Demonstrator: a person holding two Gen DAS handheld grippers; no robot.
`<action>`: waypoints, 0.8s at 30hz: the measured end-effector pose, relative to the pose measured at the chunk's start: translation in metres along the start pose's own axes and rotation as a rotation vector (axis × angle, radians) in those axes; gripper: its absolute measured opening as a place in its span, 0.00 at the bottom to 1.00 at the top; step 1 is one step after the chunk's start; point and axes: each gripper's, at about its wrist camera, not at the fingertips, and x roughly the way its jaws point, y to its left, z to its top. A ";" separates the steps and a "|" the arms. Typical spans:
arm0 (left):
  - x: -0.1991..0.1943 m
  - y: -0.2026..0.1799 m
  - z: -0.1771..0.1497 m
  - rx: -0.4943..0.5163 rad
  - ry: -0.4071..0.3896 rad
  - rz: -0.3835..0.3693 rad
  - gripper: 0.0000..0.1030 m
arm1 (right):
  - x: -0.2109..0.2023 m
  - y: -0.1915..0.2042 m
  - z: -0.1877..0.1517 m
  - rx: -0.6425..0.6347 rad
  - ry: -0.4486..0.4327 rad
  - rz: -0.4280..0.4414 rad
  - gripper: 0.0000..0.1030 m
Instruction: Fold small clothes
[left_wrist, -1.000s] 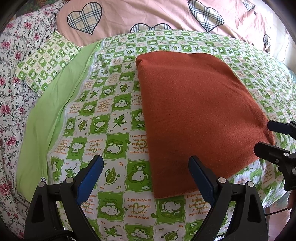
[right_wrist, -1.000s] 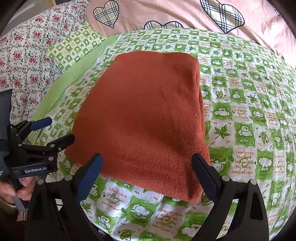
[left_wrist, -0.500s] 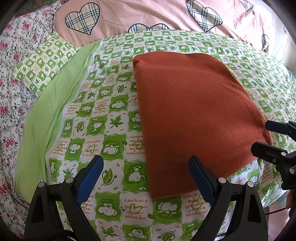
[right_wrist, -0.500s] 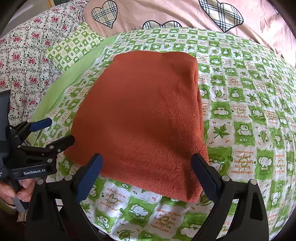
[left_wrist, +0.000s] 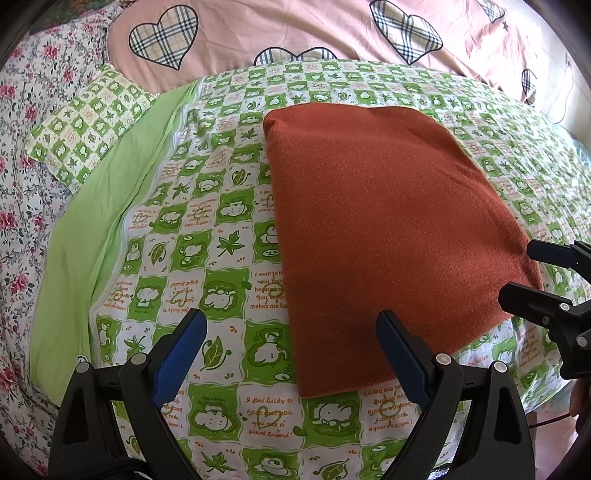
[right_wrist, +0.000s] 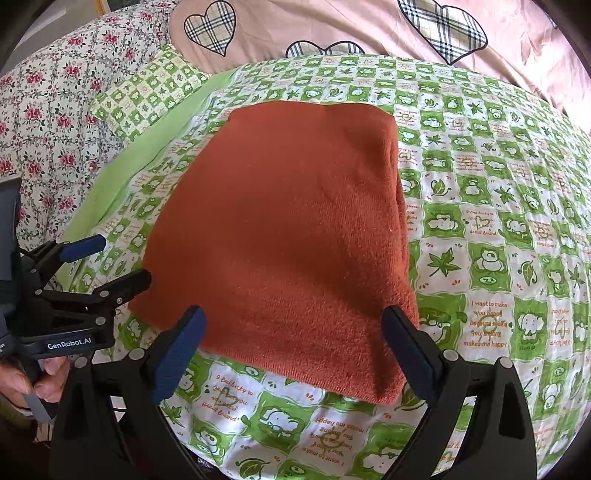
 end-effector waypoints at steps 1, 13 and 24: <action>0.000 0.001 0.000 0.000 0.000 -0.001 0.91 | 0.000 0.000 0.000 0.000 0.000 0.000 0.93; 0.000 0.002 0.001 -0.002 0.001 -0.010 0.91 | 0.000 0.000 0.000 0.003 -0.001 0.001 0.93; 0.001 0.001 0.001 -0.002 0.001 -0.011 0.91 | -0.001 -0.001 0.001 0.009 -0.003 0.000 0.93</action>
